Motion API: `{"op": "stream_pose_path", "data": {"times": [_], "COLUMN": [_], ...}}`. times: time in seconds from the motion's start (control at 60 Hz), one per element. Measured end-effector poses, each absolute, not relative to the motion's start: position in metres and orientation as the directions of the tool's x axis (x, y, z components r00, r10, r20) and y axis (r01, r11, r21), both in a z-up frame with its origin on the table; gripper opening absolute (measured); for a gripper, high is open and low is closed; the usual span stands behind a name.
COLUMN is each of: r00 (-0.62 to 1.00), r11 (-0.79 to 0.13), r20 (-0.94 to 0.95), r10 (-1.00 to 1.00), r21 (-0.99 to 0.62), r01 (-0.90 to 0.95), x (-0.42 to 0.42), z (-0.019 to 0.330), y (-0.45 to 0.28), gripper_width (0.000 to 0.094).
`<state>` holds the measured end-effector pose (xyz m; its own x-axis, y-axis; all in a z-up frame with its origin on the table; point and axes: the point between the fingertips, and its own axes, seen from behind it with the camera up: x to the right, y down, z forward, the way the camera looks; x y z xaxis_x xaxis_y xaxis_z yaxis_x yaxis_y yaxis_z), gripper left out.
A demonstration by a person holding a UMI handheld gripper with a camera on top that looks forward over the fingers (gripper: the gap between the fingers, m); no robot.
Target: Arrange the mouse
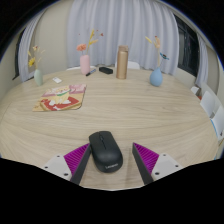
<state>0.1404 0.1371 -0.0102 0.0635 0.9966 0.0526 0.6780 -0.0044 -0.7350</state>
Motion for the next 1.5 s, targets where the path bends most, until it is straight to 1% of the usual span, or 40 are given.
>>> {"op": "stream_pose_path", "data": {"times": [0.183, 0.217, 0.267, 0.3, 0.4, 0.433, 0.45, 0.517, 0.633, 0.783, 0.883, 0.933, 0.983, 1.083, 1.2, 1.25, 1.333, 1.383, 1.417, 1.433, 1.45, 1.5], "r00": [0.084, 0.08, 0.072, 0.064, 0.064, 0.071, 0.076, 0.091, 0.06, 0.015, -0.02, -0.033, -0.05, -0.079, -0.086, -0.081, -0.073, -0.078, -0.087, -0.091, -0.093, -0.102], "r11": [-0.034, -0.035, -0.041, -0.035, 0.0, -0.006, -0.012, -0.036, -0.042, -0.057, -0.043, -0.032, -0.022, -0.007, 0.045, 0.05, 0.032, 0.044, 0.064, 0.074, 0.081, 0.099], "r20": [0.032, 0.028, 0.012, 0.013, 0.063, 0.062, 0.059, 0.042, -0.001, -0.061, -0.066, -0.062, -0.061, -0.069, -0.013, -0.003, -0.025, -0.01, 0.008, 0.017, 0.025, 0.04], "r10": [0.996, 0.996, 0.997, 0.998, 0.996, 0.996, 0.995, 0.995, 0.998, 0.998, 0.998, 0.998, 0.997, 0.994, 0.996, 0.997, 0.997, 0.997, 0.996, 0.996, 0.995, 0.994], "r21": [-0.728, -0.726, -0.723, -0.723, -0.712, -0.708, -0.706, -0.699, -0.736, -0.795, -0.822, -0.825, -0.819, -0.795, -0.773, -0.763, -0.731, -0.752, -0.749, -0.742, -0.738, -0.736], "r01": [0.685, 0.686, 0.69, 0.69, 0.702, 0.707, 0.708, 0.714, 0.676, 0.604, 0.568, 0.564, 0.573, 0.607, 0.633, 0.644, 0.682, 0.658, 0.66, 0.666, 0.67, 0.67], "x": [0.119, 0.117, 0.116, 0.116, 0.118, 0.118, 0.118, 0.112, 0.073, -0.013, -0.063, -0.085, -0.1, -0.116, -0.121, -0.12, -0.114, -0.117, -0.115, -0.113, -0.112, -0.109], "z": [-0.012, -0.013, -0.014, -0.014, -0.012, -0.012, -0.012, -0.004, 0.037, 0.094, 0.11, 0.107, 0.096, 0.062, 0.026, 0.011, -0.013, -0.008, -0.011, -0.012, -0.013, -0.009], "y": [0.144, 0.143, 0.139, 0.137, 0.141, 0.142, 0.141, 0.137, 0.108, 0.043, -0.003, -0.027, -0.049, -0.085, -0.096, -0.097, -0.102, -0.102, -0.101, -0.101, -0.1, -0.099], "gripper_width": [0.0847, 0.0803, 0.0677, 0.0469, 0.0397, 0.0381, 0.0349, 0.0339, 0.034, 0.0339, 0.0339, 0.0339, 0.0337, 0.0339, 0.0353, 0.0366, 0.0425, 0.0466, 0.0499, 0.0534, 0.0589, 0.0834]}}
